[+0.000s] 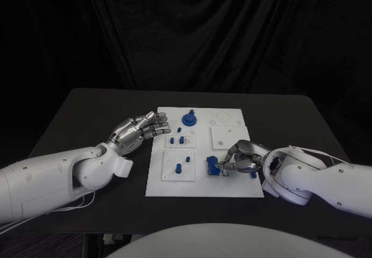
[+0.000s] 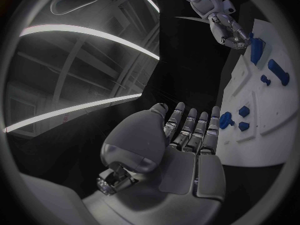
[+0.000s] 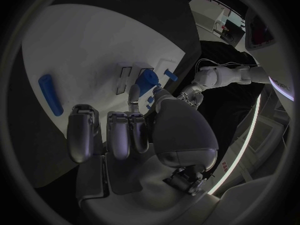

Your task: Assemble the parts on the task board

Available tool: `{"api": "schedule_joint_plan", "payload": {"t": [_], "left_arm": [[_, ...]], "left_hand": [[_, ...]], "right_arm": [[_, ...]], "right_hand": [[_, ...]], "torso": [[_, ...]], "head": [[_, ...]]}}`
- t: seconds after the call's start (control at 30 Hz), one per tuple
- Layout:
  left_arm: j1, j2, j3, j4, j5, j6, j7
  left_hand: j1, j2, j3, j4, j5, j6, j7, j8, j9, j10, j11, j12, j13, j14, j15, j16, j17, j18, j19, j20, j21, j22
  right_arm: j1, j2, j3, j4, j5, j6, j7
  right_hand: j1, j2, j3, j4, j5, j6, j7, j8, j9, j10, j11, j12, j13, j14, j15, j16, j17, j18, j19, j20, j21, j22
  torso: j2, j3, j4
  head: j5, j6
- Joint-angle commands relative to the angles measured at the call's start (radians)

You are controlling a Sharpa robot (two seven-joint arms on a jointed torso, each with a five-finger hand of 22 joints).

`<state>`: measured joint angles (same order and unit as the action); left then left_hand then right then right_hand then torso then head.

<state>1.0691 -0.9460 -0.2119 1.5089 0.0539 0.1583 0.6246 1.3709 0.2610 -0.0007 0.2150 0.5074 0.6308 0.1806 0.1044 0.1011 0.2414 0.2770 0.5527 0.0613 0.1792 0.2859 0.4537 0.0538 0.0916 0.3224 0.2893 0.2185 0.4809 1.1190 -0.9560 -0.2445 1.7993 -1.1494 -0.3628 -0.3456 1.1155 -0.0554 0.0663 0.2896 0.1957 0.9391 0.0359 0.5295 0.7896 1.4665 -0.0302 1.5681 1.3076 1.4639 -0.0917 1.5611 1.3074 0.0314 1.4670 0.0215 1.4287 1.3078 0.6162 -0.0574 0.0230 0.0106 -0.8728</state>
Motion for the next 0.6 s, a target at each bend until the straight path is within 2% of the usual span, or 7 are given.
{"api": "schedule_joint_plan", "payload": {"t": [0.03,0.17,0.37,0.6], "left_arm": [[-0.003,0.000,0.001,0.003,-0.001,0.014,0.009],[-0.003,-0.001,0.001,0.003,-0.001,0.014,0.008],[-0.004,-0.003,0.001,0.004,-0.001,0.013,0.008],[-0.005,-0.003,0.001,0.003,-0.001,0.014,0.007]], "left_hand": [[-0.002,-0.009,0.006,0.003,0.004,-0.002,0.039,0.004,-0.001,0.007,-0.002,0.001,0.001,0.006,0.000,0.004,0.001,-0.018,0.004,0.000,0.005,-0.001],[-0.002,-0.009,0.006,0.003,0.004,-0.002,0.039,0.004,-0.001,0.007,-0.002,0.001,0.001,0.006,0.000,0.004,0.001,-0.018,0.004,0.000,0.005,-0.001],[-0.002,-0.009,0.006,0.003,0.004,-0.002,0.039,0.004,-0.001,0.007,-0.002,0.001,0.001,0.006,0.000,0.004,0.001,-0.018,0.004,0.000,0.005,-0.001],[-0.002,-0.009,0.007,0.002,0.004,-0.001,0.039,0.004,0.000,0.009,-0.002,0.002,0.001,0.007,0.001,0.006,0.001,-0.019,0.004,0.000,0.004,-0.002]], "right_arm": [[-0.003,-0.005,0.000,0.008,-0.022,-0.016,0.009],[-0.004,-0.010,0.000,0.012,-0.023,-0.007,0.014],[-0.005,-0.016,-0.001,0.015,-0.023,0.018,0.012],[-0.007,-0.019,-0.002,0.019,-0.023,0.031,0.006]], "right_hand": [[-0.043,0.011,-0.012,0.003,-0.030,-0.002,-0.007,0.012,0.011,0.104,-0.008,0.003,0.263,0.100,-0.004,-0.006,0.234,0.006,0.041,-0.004,-0.001,0.214],[-0.073,0.018,-0.024,0.003,-0.067,-0.007,-0.009,0.021,0.020,0.104,-0.010,0.003,0.263,0.101,-0.006,-0.006,0.235,0.006,0.041,-0.006,-0.002,0.214],[-0.045,0.005,-0.022,-0.003,-0.091,-0.011,-0.011,0.028,0.027,0.104,-0.012,0.003,0.263,0.101,-0.007,-0.006,0.235,0.006,0.040,-0.007,-0.003,0.214],[-0.007,-0.001,-0.014,-0.006,-0.083,-0.015,-0.011,0.033,0.032,0.104,-0.012,0.003,0.263,0.100,-0.007,-0.007,0.233,0.008,0.036,-0.008,-0.011,0.211]], "torso": [[0.000,-0.0002,0.0000],[0.000,-0.0002,0.0002],[0.000,-0.0002,0.0003],[0.000,-0.0002,0.0003]], "head": [[0.000,0.000],[0.002,0.000],[0.003,0.000],[0.002,0.000]]}}
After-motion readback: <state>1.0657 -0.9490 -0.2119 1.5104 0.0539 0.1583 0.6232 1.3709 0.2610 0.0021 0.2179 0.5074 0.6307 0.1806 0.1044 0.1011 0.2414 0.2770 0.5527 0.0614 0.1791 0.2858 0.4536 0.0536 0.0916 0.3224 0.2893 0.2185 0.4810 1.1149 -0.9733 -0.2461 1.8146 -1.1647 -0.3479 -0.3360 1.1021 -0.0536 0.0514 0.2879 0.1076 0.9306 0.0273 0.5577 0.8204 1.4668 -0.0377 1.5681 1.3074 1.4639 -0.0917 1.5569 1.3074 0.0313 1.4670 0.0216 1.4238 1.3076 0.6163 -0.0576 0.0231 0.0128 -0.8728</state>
